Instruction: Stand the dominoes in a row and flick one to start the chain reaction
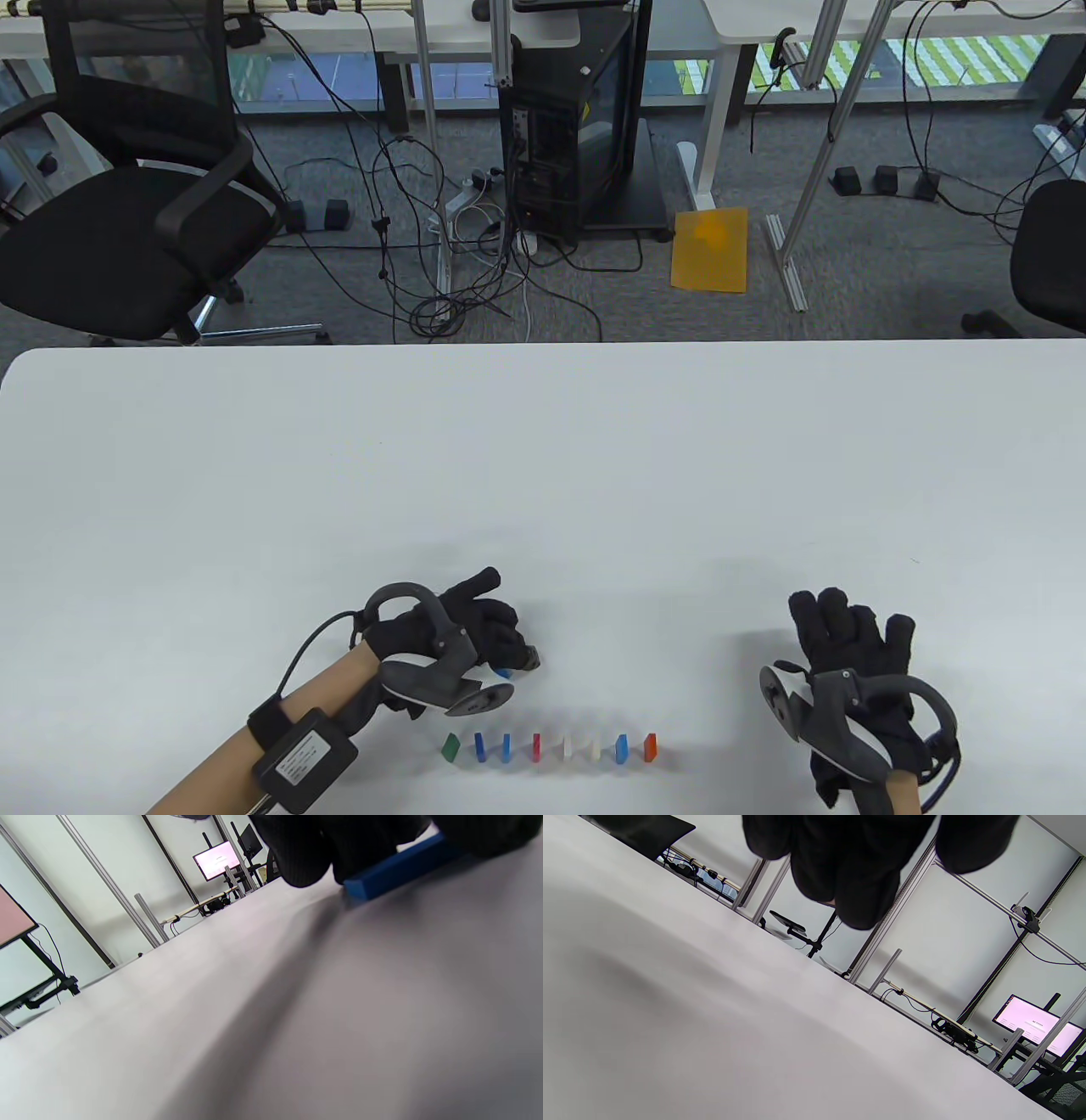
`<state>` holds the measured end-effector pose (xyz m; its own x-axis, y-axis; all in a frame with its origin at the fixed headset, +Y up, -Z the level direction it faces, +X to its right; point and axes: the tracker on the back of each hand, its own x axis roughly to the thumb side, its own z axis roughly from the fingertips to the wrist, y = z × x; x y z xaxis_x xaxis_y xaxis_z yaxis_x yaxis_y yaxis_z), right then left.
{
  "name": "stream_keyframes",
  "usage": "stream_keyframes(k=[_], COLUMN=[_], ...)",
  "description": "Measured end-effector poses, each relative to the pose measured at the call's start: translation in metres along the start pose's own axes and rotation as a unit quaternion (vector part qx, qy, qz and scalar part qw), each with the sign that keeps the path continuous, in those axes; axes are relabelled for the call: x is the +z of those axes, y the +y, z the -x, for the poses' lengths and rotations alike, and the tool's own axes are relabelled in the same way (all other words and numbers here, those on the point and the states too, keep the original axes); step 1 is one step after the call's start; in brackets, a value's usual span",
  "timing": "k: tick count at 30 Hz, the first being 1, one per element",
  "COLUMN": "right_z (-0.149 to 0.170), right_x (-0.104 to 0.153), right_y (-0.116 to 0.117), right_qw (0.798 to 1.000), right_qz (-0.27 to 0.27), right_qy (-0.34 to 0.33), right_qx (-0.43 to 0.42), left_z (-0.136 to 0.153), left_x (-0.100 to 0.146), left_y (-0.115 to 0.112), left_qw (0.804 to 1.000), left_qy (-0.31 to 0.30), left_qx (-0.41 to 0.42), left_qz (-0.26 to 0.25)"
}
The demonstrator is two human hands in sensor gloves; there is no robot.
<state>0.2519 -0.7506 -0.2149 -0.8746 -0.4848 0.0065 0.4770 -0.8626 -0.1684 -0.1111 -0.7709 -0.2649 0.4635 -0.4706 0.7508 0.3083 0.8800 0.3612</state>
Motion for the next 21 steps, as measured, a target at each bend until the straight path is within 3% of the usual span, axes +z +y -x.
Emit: stream_keyframes(k=[8, 11, 17, 21], right_z=[0.000, -0.001, -0.001, -0.002], right_x=[0.000, 0.000, 0.001, 0.001], right_y=[-0.001, 0.000, -0.001, -0.004], right_qw=[1.000, 1.000, 1.000, 1.000], right_qz=[-0.003, -0.002, 0.004, 0.012], right_qy=[-0.002, -0.003, -0.002, -0.004], right_qx=[0.000, -0.002, -0.003, -0.002], left_z=[-0.006, 0.001, 0.044, 0.058], left_x=[0.004, 0.007, 0.035, 0.060], left_y=[-0.001, -0.002, 0.003, 0.012], left_qw=[0.999, 0.997, 0.990, 0.981], left_qy=[-0.002, 0.033, 0.126, 0.178], left_qx=[-0.051, -0.065, 0.055, 0.071], left_qz=[-0.013, -0.034, -0.024, -0.030])
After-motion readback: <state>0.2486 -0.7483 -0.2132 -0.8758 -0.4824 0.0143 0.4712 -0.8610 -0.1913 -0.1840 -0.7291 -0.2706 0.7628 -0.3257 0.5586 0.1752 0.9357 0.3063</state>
